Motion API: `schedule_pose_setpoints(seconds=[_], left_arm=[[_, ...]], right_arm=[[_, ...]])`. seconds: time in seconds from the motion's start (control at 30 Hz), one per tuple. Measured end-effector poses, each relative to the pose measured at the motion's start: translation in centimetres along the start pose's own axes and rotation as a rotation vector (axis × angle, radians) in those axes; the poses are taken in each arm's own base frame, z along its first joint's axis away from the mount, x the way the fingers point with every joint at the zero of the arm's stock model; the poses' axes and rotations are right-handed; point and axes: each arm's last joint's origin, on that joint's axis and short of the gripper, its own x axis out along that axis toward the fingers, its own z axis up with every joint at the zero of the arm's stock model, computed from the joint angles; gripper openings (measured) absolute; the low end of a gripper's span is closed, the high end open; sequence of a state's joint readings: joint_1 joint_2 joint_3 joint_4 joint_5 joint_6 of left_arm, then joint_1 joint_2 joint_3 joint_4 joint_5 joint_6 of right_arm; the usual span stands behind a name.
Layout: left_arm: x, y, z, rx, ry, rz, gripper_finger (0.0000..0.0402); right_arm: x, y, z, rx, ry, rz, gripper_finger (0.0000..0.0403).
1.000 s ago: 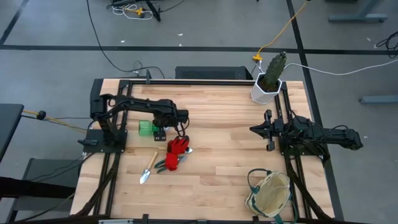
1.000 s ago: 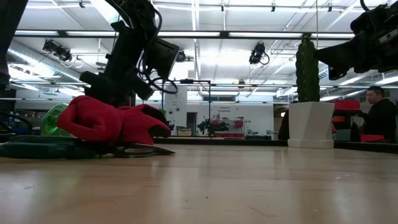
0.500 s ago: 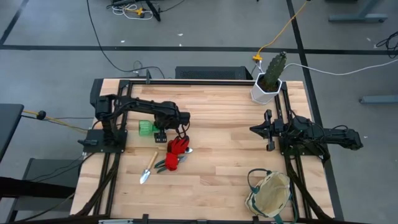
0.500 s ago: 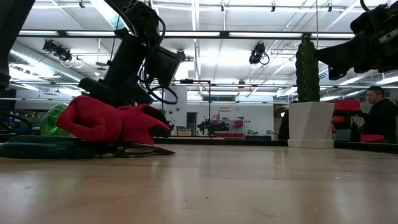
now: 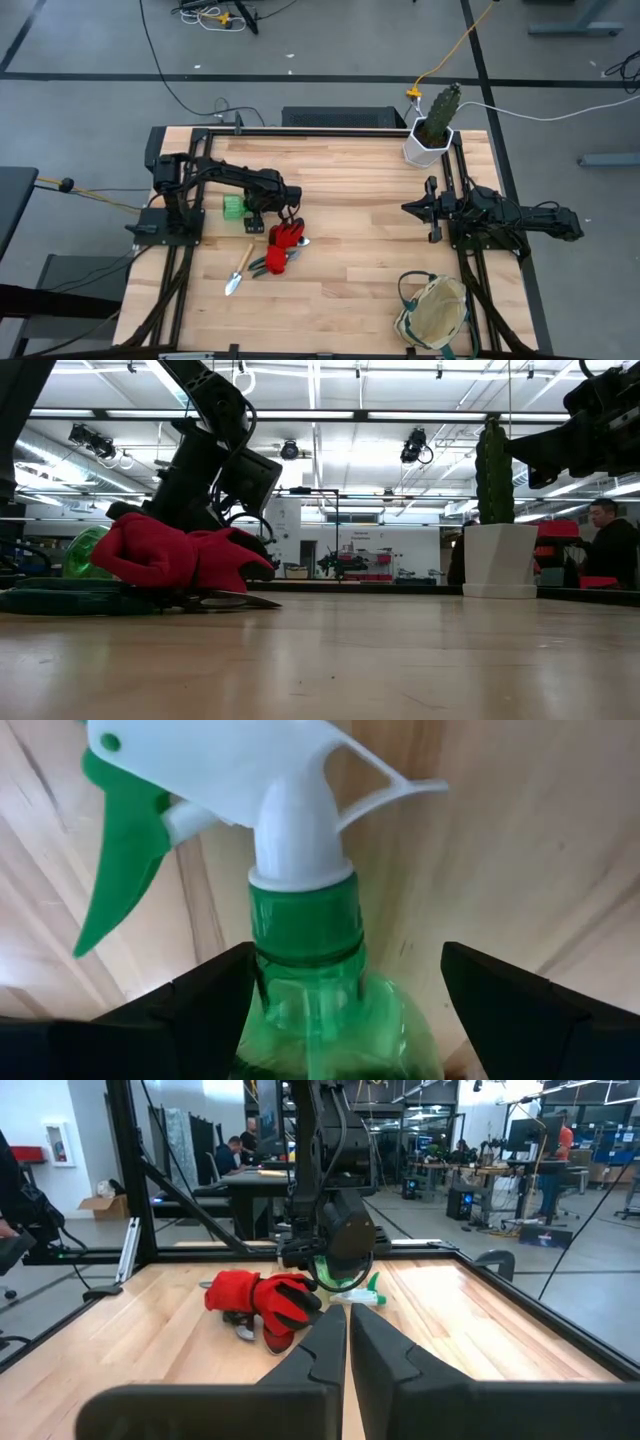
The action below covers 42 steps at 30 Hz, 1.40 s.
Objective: Pick & Place Garden tools in Gardening bag
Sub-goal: Put the green spray bottle into the gardening tool bag
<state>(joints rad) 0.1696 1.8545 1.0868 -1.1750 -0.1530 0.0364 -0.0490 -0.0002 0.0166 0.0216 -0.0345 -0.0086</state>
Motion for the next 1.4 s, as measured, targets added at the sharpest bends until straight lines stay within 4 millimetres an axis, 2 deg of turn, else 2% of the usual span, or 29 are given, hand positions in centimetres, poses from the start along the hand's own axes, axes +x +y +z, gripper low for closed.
schedule_pose_setpoints(seconds=[0.27, 1.0, 1.4], left_arm=[[0.03, 0.00, 0.18, -0.004, -0.019, 0.000, 0.0313], [0.02, 0.00, 0.17, -0.009, -0.018, 0.001, 0.0181], [-0.56, 0.07, -0.34, -0.003, -0.022, 0.000, 0.0177]], right_arm=[[0.00, 0.00, -0.01, 0.000, 0.000, 0.000, 0.0023], [0.00, 0.00, 0.00, 0.000, 0.000, 0.000, 0.0023], [0.00, 0.00, 0.00, 0.000, 0.000, 0.000, 0.0023]])
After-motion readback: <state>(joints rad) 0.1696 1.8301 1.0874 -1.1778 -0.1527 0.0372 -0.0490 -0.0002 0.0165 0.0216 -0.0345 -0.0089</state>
